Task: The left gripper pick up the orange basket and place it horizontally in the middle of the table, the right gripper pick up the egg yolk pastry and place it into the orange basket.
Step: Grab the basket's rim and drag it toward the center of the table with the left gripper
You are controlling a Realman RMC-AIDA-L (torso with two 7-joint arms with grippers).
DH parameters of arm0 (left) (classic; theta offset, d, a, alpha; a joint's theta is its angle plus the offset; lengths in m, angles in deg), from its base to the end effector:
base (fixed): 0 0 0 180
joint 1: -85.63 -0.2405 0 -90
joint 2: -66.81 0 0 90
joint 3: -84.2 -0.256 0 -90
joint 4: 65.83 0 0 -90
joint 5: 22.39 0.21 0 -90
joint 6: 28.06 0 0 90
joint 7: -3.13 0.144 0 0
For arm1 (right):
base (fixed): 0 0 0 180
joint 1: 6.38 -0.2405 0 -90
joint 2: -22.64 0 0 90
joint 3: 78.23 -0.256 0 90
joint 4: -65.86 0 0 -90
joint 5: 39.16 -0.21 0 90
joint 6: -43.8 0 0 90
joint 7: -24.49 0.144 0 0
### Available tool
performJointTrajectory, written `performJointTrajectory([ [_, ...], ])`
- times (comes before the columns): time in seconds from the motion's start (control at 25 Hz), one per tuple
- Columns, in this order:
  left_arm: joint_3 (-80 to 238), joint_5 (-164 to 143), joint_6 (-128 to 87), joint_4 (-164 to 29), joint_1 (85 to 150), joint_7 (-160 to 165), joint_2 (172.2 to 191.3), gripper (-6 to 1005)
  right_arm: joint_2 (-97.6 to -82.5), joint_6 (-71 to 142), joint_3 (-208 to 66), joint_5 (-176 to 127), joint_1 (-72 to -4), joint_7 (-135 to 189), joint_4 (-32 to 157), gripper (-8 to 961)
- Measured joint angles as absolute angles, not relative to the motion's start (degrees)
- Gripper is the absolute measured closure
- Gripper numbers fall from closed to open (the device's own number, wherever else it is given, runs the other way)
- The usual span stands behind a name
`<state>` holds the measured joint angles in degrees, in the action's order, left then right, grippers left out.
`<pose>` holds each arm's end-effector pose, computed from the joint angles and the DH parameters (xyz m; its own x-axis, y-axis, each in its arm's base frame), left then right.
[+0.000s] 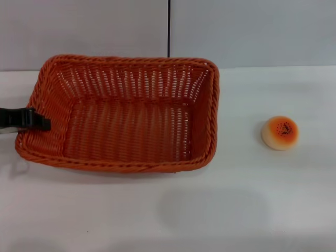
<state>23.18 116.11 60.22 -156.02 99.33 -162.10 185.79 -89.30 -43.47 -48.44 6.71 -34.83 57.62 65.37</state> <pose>-0.2629 0.3049 0.0826 0.2350 0.8980 0.3719 0.9283 -0.0940 -0.3597 0.3303 0.3385 0.0987 0.4622 0.3645 -0.8084 -0.8166 -0.1805 -0.5482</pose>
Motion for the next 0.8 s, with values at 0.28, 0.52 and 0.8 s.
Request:
performJointTrajectory([
  [0.28,22.0,116.76,59.72,-154.94,99.71,-161.94,185.42,779,-89.3,-43.23,-48.44,6.71,-34.91,57.41,65.63,222],
  [0.52,24.42,116.78,59.65,-150.41,101.58,-161.86,185.19,750,-89.33,-43.21,-48.44,6.71,-34.67,57.28,65.65,222],
  [0.8,27.1,116.17,59.19,-148.62,101.84,-161.51,185.08,663,-89.33,-43.02,-48.43,6.71,-34.78,57.25,65.63,222],
])
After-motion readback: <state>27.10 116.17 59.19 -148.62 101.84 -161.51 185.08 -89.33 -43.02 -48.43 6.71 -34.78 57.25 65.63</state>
